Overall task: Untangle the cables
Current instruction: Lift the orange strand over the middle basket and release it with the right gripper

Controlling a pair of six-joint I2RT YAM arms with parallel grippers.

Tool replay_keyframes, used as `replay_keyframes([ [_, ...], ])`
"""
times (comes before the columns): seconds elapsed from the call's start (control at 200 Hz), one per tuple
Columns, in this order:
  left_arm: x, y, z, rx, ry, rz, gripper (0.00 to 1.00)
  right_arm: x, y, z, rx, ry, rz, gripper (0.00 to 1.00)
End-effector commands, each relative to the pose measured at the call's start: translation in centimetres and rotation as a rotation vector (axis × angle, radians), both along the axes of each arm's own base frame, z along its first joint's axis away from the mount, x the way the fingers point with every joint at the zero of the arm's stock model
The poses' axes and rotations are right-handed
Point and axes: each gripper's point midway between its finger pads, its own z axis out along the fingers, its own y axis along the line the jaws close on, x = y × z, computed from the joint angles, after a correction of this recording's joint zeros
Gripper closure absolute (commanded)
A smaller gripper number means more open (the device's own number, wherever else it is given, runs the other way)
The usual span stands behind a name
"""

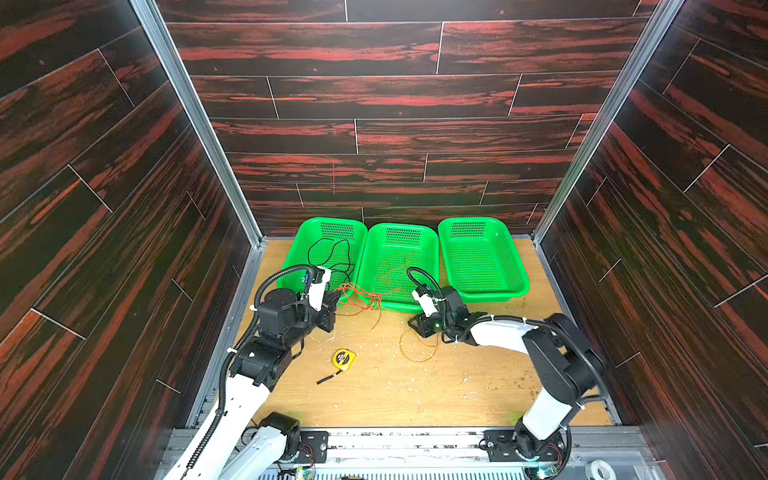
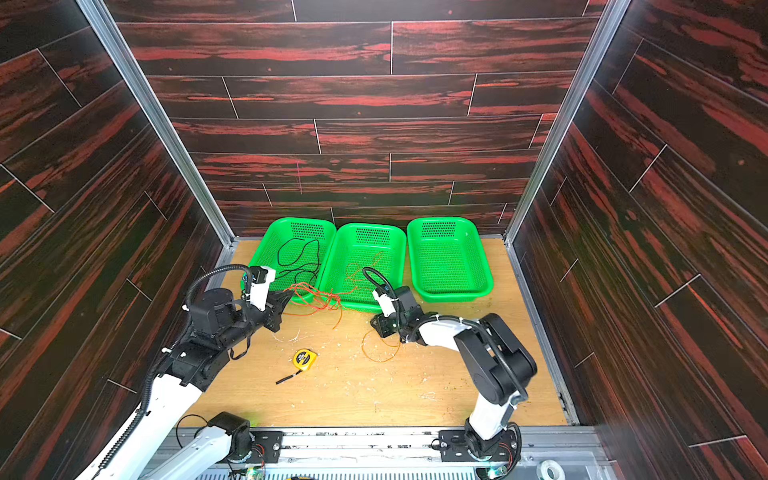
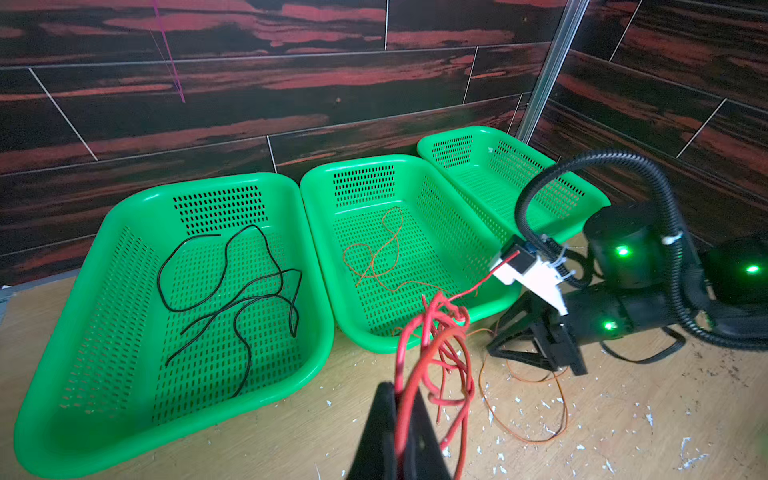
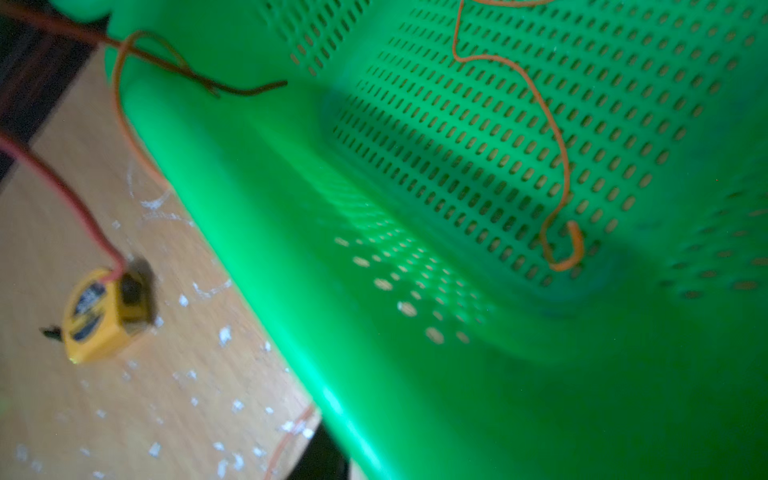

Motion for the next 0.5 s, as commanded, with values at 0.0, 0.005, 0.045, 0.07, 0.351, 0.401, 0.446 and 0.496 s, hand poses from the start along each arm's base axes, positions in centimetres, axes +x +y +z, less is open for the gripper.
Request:
replay_keyframes([
  [0.0,-0.1,-0.1,1.3,-0.017,-0.043,-0.010,1.00,-0.2,1.5,0.1,0.033,0.012,0.040,0.85],
  [0.005,-0.1,-0.1,1.3,-0.017,-0.043,-0.009,1.00,-0.3,1.5,0.0,0.033,0.012,0.040,0.86],
  [0.045,-0.1,-0.1,1.4,-0.018,-0.045,-0.009,1.00,-0.4,1.6,0.3,0.033,0.004,0.050,0.91],
  [0.07,-0.1,-0.1,1.4,-0.019,-0.046,-0.009,1.00,-0.5,1.6,0.6,0.033,-0.006,0.053,0.95],
  [0.351,-1.0,0.4,3.5,-0.037,-0.093,0.005,1.00,-0.7,0.0,11.1,0.098,-0.230,0.018,1.00],
  [0.401,-1.3,0.5,4.2,-0.045,-0.103,0.007,1.00,-0.3,-0.3,13.1,0.091,-0.277,0.005,1.00],
  [0.446,-1.7,0.5,4.8,-0.054,-0.112,0.005,1.00,0.1,-0.5,14.8,0.087,-0.315,-0.004,1.00],
  [0.496,-2.1,0.7,5.6,-0.063,-0.130,0.005,1.00,0.7,-0.4,16.6,0.084,-0.354,-0.009,1.00],
])
